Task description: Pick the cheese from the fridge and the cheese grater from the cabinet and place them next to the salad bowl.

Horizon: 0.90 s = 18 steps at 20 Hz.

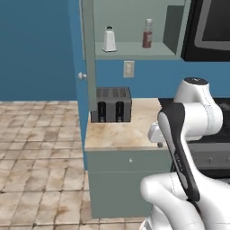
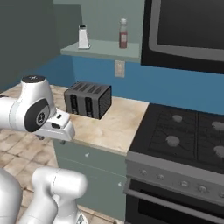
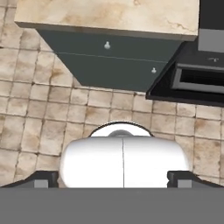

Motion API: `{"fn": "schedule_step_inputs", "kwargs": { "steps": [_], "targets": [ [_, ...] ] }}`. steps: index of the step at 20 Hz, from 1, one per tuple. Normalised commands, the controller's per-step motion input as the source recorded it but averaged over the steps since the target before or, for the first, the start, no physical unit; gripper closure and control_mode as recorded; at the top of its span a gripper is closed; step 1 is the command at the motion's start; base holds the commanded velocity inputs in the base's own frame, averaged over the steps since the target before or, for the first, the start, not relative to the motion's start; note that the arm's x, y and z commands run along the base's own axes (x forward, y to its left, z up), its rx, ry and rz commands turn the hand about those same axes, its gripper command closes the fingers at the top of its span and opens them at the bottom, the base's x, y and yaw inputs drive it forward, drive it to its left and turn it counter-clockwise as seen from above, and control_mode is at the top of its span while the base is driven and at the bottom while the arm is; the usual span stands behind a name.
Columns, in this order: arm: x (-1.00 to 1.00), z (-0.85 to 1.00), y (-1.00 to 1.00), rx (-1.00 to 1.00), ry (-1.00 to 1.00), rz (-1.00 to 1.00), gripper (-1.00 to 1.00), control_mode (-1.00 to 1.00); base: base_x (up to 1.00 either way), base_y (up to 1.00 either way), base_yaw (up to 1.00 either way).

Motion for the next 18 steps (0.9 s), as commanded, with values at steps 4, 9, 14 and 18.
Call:
{"fn": "schedule_step_inputs", "kwargs": {
  "steps": [4,9,14,18],
  "targets": [
    [0.00,0.00,0.00,0.00,0.00,0.00,-1.00,1.00,0.07,-0.07,0.23],
    [0.00,0.00,0.00,0.00,0.00,0.00,-1.00,1.00,0.21,-0.11,0.11],
    [0.00,0.00,0.00,0.00,0.00,0.00,-1.00,1.00,0.50,-0.32,0.26],
    [0.00,0.00,0.00,0.00,0.00,0.00,-1.00,1.00,0.57,-0.34,0.29]
  ]
}}
